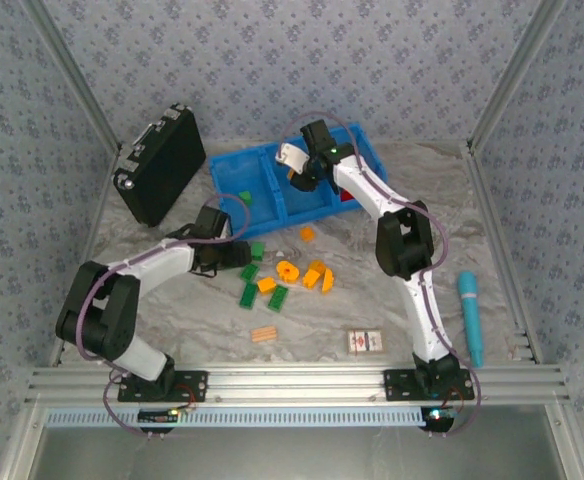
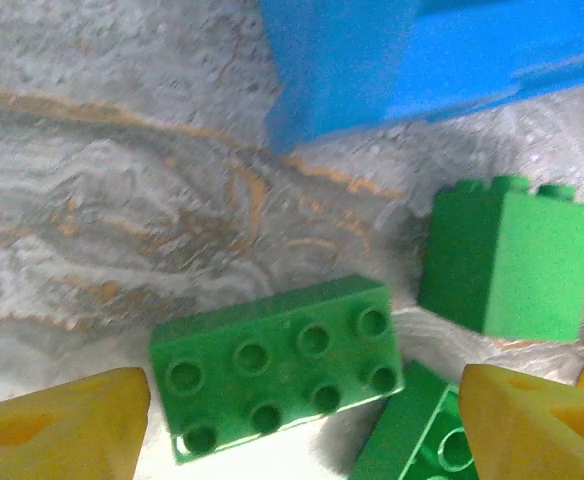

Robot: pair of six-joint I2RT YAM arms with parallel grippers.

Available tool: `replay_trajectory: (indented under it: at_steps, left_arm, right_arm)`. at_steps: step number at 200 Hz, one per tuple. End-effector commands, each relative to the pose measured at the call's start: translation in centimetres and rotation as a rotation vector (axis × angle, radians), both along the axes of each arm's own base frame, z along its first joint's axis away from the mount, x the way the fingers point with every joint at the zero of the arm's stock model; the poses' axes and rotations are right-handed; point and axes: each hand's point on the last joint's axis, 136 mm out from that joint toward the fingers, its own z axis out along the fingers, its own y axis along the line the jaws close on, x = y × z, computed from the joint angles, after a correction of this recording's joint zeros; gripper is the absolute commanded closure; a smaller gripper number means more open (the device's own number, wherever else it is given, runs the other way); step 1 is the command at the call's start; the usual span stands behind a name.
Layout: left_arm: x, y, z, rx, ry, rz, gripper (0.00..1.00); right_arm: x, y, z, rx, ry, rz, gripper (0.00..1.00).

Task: Sort the legos into containers by color
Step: Place the lego in the container, then pick up the lego from the center of the table.

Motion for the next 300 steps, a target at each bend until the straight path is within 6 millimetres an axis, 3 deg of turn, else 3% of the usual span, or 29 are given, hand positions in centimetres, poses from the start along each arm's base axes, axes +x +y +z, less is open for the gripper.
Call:
replay_trajectory:
  at_steps: [1, 63, 146, 214, 237, 300]
  left_arm:
    - [1.2, -0.6, 0.4, -0.001, -0.034, 0.0, 0.19]
    - [1.0, 0.0, -1.1, 0.06, 0.006, 0.01, 0.19]
    - [0.8, 0.1, -2.7, 0.088, 0.026, 0.006, 0.23]
    - [0.2, 0.4, -3.9, 0.088, 0.048, 0.02, 0.36]
    - [-0.2, 0.3, -3.2, 0.092, 0.042, 0.008, 0.39]
    - [-0.3, 1.3, 1.9, 0.212, -0.061, -0.068, 0.44]
  right_arm:
    - [-0.5, -0.2, -0.9, -0.002, 0.044, -0.001, 0.64]
    - [-0.7, -0.2, -1.3, 0.001, 0.05, -0.005, 0.51]
    - [-0.4, -0.1, -0.1, -0.001, 0.016, -0.023, 0.5]
    - [-1.2, -0.6, 4.7, 0.051, -0.024, -0.013, 0.51]
    - [-2.6, -1.1, 5.2, 0.056, -0.014, -0.003, 0.51]
    - [-8.8, -5.4, 3.9, 0.052, 0.049, -0.095, 0.5]
